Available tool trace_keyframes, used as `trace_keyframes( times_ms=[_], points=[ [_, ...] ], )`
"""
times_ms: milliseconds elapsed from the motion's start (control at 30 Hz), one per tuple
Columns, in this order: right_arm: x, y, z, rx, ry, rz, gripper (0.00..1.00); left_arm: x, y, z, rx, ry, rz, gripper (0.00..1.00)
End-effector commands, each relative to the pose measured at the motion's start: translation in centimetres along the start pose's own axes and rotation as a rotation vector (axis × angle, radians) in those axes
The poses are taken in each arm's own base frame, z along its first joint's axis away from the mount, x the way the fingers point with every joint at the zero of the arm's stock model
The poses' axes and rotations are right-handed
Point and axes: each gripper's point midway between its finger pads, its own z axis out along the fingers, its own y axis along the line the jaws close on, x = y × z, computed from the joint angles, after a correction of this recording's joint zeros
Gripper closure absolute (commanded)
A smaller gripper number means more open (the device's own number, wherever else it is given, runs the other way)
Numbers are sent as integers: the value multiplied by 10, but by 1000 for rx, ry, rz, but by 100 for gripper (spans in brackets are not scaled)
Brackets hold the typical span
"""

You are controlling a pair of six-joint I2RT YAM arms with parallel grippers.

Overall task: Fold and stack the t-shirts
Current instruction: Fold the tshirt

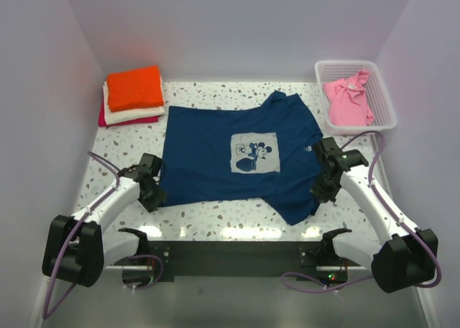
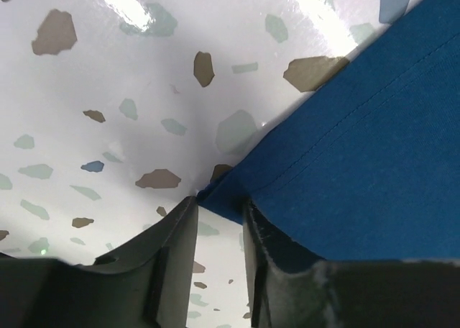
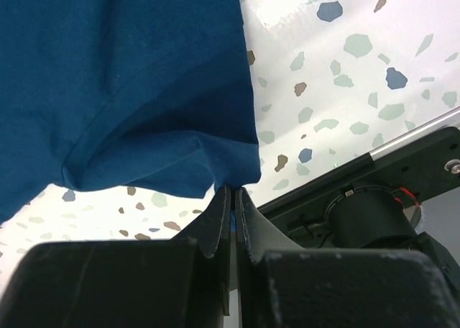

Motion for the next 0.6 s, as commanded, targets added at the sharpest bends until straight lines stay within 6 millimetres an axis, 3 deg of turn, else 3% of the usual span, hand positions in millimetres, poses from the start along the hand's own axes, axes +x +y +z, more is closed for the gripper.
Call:
trace_keyframes(
  times_ms=[0,233,567],
  points=[
    [-9,0,-3,6,-41,-10,100,-25,-14,-7,30,-107,-19,65],
    [-15,-8,-15,44,-61,-4,100,-41,-20,-16,49,-171,26,100],
    [-19,-16,-28,74,-80,-17,100,-46,-24,-44,107,-187,41,100]
  ],
)
